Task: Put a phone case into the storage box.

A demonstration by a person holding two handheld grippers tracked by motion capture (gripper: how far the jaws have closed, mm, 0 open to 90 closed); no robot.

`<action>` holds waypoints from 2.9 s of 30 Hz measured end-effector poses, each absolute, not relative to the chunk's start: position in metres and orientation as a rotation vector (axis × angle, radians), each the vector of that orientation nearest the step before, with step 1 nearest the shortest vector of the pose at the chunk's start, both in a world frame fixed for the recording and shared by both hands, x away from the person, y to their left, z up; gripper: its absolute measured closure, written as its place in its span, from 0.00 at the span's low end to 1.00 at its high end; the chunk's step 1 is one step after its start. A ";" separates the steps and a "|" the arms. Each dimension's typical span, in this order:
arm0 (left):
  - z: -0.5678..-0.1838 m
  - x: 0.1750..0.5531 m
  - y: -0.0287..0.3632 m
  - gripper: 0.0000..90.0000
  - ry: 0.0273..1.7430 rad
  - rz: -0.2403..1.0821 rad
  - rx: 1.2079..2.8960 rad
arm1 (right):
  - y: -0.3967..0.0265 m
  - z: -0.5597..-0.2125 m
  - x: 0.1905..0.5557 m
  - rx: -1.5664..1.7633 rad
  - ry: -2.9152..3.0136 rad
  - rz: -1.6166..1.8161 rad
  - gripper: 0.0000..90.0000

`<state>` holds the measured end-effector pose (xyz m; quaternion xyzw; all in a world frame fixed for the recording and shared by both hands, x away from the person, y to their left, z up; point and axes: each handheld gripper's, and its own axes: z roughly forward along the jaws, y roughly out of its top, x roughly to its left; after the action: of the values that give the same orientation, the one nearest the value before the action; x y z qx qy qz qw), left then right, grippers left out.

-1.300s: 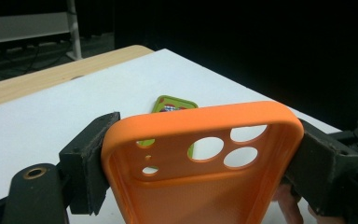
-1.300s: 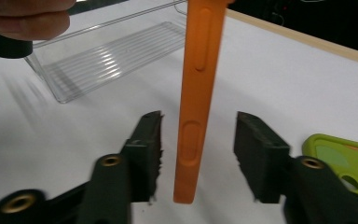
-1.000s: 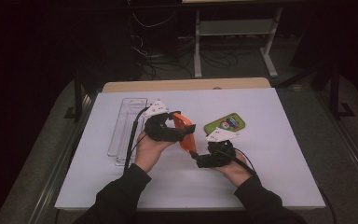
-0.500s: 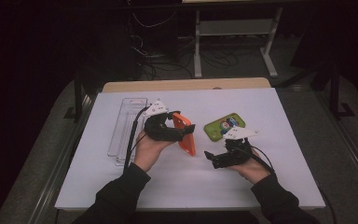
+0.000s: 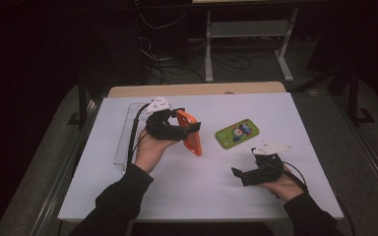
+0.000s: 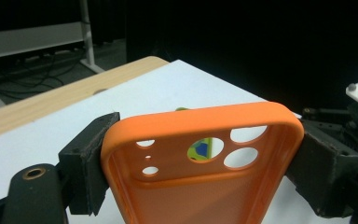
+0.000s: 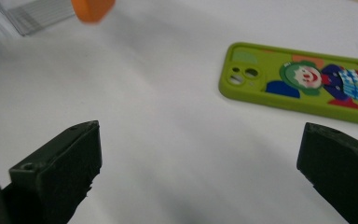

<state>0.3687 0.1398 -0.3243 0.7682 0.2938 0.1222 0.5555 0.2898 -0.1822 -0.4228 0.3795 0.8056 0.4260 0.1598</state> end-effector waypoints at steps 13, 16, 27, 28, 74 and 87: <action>-0.300 0.385 0.166 0.19 0.728 0.398 1.793 | -0.191 -0.432 0.284 1.101 2.327 1.205 0.00; -0.297 0.391 0.172 0.19 0.743 0.423 1.786 | -0.191 -0.432 0.284 1.096 2.328 1.200 0.00; -0.293 0.416 0.196 0.19 0.833 0.503 1.761 | -0.188 -0.432 0.283 1.085 2.334 1.190 0.00; -0.293 0.418 0.199 0.19 0.844 0.506 1.755 | -0.189 -0.432 0.283 1.084 2.333 1.190 0.00; -0.344 0.509 0.239 0.18 1.389 0.844 1.670 | -0.189 -0.429 0.280 1.056 2.334 1.193 0.00; -0.363 0.513 0.240 0.18 1.400 0.836 1.701 | -0.189 -0.429 0.281 1.052 2.340 1.191 0.00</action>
<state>0.5126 0.2402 -0.3625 0.6669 0.5489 0.3279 0.3827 0.2807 -0.1890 -0.4294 0.3675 0.8171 0.4160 0.1559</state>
